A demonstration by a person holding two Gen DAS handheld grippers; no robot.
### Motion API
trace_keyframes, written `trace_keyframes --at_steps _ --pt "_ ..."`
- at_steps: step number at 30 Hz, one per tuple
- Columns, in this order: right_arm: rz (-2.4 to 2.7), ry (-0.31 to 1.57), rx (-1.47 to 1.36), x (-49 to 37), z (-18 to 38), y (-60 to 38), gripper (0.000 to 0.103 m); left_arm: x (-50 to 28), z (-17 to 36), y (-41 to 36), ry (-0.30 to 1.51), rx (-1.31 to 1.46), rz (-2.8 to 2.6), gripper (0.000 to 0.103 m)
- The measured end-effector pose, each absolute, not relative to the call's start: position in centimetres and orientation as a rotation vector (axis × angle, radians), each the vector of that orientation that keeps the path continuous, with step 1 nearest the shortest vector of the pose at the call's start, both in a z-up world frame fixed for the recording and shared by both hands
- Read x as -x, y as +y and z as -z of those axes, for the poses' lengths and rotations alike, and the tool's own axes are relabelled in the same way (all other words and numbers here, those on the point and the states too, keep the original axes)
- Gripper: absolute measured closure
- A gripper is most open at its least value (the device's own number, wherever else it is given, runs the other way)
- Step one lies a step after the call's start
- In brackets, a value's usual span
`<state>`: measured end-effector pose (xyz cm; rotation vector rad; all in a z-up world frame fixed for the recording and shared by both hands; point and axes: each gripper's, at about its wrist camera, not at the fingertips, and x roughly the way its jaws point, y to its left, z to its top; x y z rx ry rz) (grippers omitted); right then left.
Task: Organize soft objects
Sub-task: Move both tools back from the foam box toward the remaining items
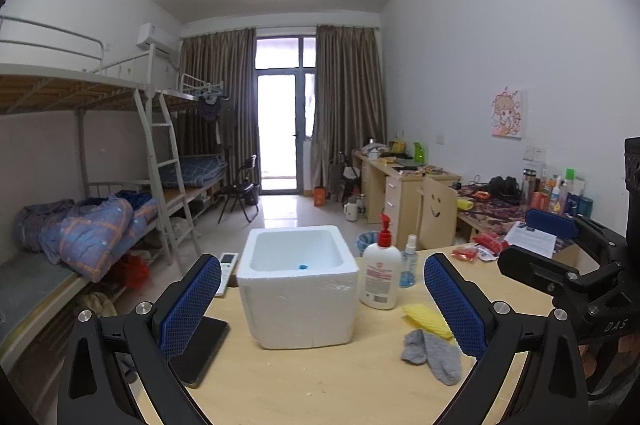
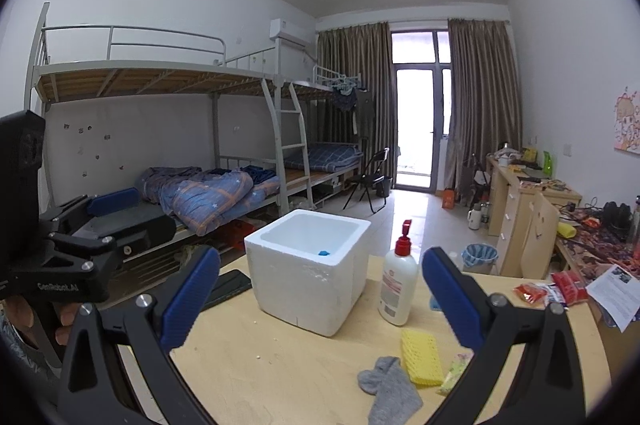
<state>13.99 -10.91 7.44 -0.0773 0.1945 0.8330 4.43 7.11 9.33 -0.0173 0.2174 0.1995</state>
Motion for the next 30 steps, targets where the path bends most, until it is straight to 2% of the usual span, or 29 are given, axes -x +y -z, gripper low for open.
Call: trace_keyframes --at_steps 14,30 --pt "-0.744 0.168 0.086 -12.0 -5.0 -12.6 0.001 -3.2 -7.6 6.5 0.159 0.022 -0.230 0.001" --pt "-0.626 0.205 0.069 -12.1 1.0 -15.5 0.001 -3.5 -1.1 5.0 0.162 0.006 -0.202 0.001"
